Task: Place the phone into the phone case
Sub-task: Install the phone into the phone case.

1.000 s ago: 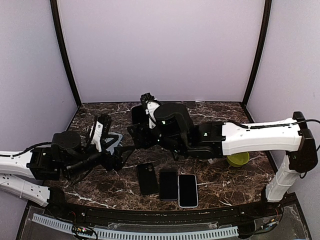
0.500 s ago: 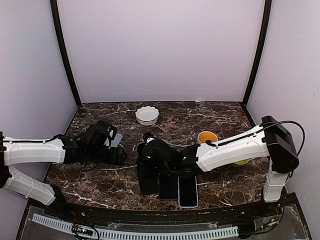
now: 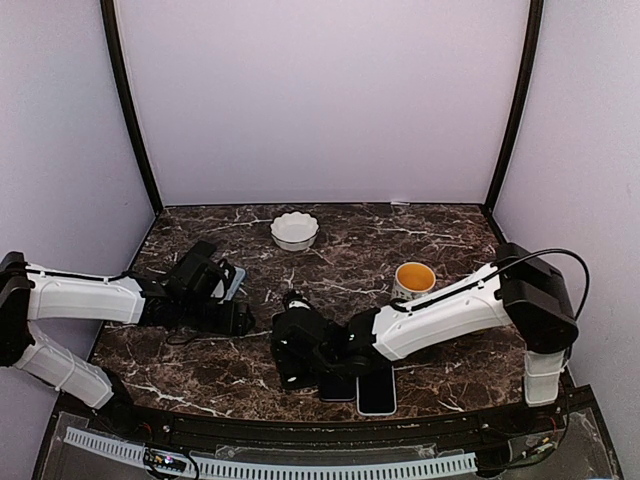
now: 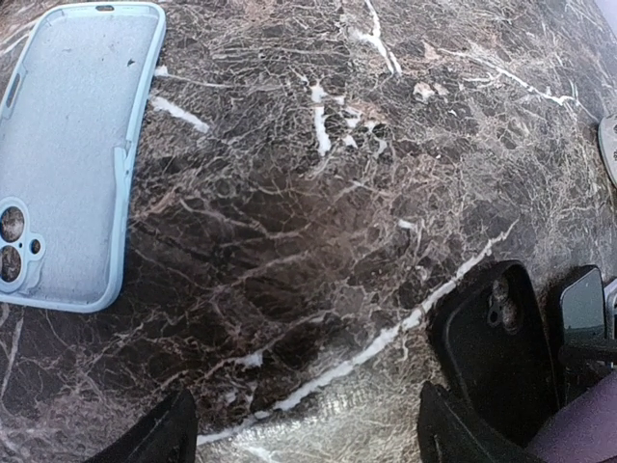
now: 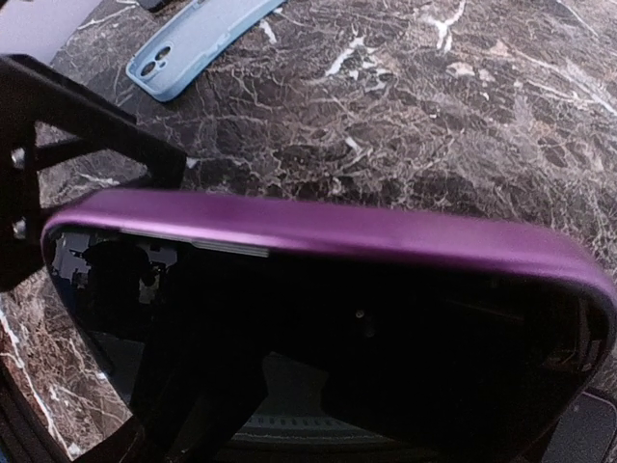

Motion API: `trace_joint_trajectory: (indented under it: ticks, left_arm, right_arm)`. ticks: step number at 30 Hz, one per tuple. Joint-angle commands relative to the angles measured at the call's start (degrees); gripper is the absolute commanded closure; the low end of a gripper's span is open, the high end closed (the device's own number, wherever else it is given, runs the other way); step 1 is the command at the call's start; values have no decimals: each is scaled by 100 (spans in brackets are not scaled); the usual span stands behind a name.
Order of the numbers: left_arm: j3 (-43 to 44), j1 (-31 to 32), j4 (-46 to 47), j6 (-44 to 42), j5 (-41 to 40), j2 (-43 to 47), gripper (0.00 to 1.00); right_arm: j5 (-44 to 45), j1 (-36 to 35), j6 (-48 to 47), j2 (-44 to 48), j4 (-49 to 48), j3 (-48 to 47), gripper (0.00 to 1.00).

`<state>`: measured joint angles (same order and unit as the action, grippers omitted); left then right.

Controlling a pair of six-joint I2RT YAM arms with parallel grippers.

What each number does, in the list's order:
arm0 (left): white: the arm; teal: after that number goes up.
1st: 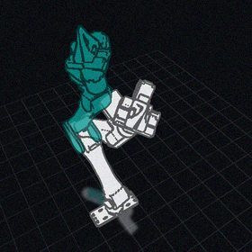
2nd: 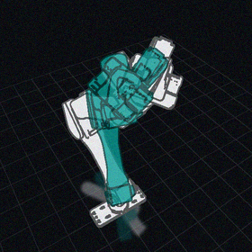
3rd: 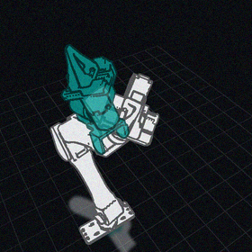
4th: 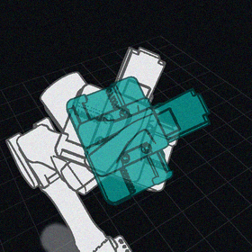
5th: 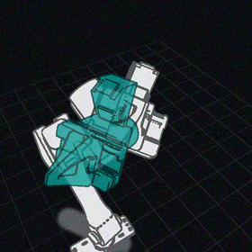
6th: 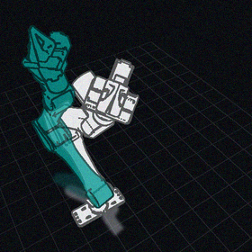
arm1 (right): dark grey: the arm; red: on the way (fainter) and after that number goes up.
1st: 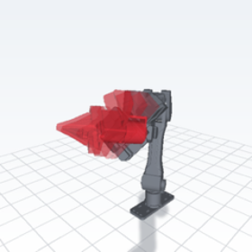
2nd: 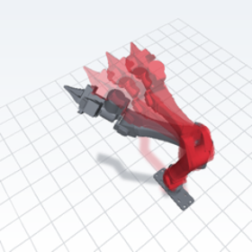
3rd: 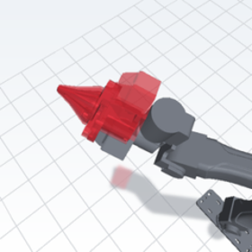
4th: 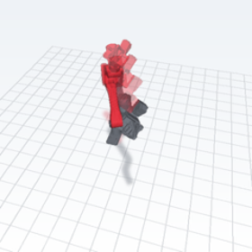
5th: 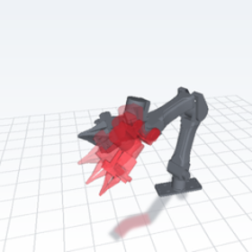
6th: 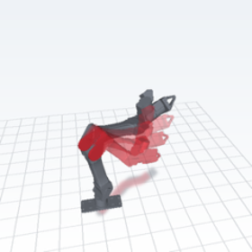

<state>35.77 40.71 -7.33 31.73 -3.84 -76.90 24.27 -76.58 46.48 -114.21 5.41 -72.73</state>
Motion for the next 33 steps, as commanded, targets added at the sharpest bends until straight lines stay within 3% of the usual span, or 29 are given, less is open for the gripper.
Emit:
trace_joint_trajectory:
  ticks: [1,20,33]
  left_arm:
    - [-29,-28,111,34,49,34,20]
    - [32,-29,13,-52,-98,59,20]
    - [39,-31,-45,-106,-209,173,20]
  right_arm:
    - [347,-120,221,-109,258,-405,100]
    - [767,-293,728,-656,1202,-729,100]
    - [195,-371,679,-594,1356,-722,100]
